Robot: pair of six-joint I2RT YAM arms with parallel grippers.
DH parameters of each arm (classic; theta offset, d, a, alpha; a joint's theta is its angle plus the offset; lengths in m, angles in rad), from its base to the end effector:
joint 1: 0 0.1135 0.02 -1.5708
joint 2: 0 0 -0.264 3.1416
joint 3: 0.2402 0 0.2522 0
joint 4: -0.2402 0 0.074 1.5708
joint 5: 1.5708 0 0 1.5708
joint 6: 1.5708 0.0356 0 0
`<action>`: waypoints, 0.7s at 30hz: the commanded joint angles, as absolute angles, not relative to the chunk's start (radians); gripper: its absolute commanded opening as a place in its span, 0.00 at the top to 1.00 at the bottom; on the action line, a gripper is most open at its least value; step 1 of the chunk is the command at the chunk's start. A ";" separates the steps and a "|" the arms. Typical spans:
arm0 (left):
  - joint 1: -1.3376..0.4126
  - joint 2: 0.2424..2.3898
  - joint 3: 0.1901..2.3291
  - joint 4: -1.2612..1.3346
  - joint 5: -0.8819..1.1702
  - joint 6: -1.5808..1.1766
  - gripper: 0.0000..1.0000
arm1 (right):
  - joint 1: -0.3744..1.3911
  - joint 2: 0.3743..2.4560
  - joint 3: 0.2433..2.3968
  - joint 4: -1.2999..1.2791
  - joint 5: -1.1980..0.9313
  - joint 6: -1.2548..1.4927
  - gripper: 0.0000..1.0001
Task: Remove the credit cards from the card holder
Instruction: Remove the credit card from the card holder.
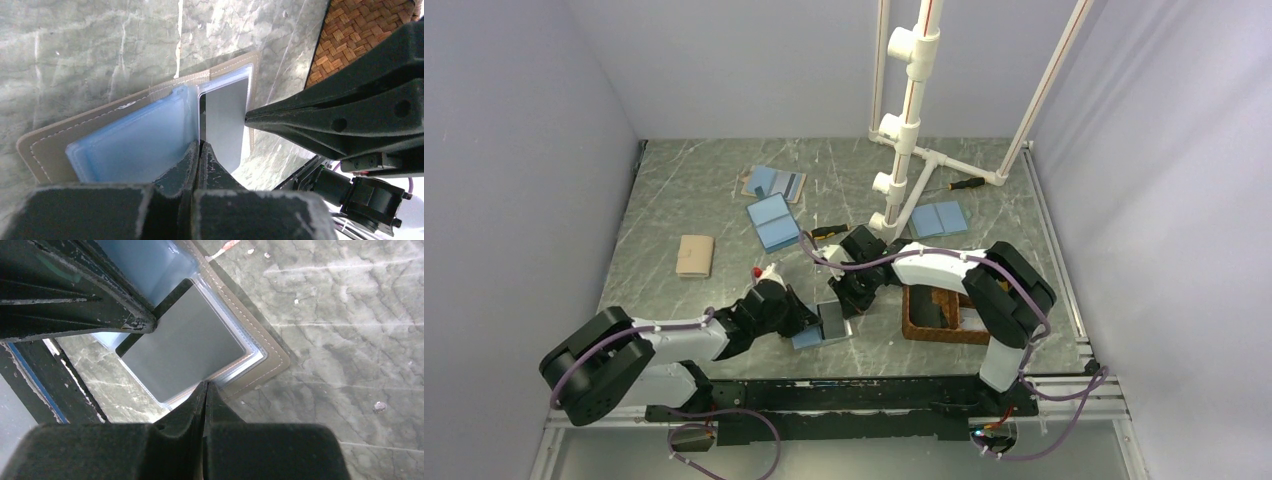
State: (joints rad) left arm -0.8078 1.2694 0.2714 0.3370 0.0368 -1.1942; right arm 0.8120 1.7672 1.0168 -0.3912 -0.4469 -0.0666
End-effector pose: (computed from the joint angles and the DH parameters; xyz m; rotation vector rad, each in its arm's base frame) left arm 0.1451 -0.1536 0.1250 -0.4542 2.4382 -1.0460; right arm 0.2199 0.2542 0.1528 -1.3130 2.4688 0.8127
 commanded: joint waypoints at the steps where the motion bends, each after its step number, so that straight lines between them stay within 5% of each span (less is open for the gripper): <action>1: -0.815 1.210 0.234 0.407 0.023 -1.140 1.00 | 0.825 1.801 1.048 -0.370 -0.439 -0.059 1.00; 18: -0.802 0.945 0.120 0.313 0.003 -1.063 1.00 | 0.825 1.807 1.055 -0.383 -0.432 -0.075 1.00; 21: -0.798 0.955 0.114 0.329 0.003 -1.079 0.94 | 0.825 1.807 1.057 -0.385 -0.438 -0.076 1.00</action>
State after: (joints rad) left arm -0.8055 0.9585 0.1219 0.3145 0.0101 -1.0756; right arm 0.8200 1.7859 1.0355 -0.3885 -0.4530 -0.0669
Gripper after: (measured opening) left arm 0.039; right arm 0.007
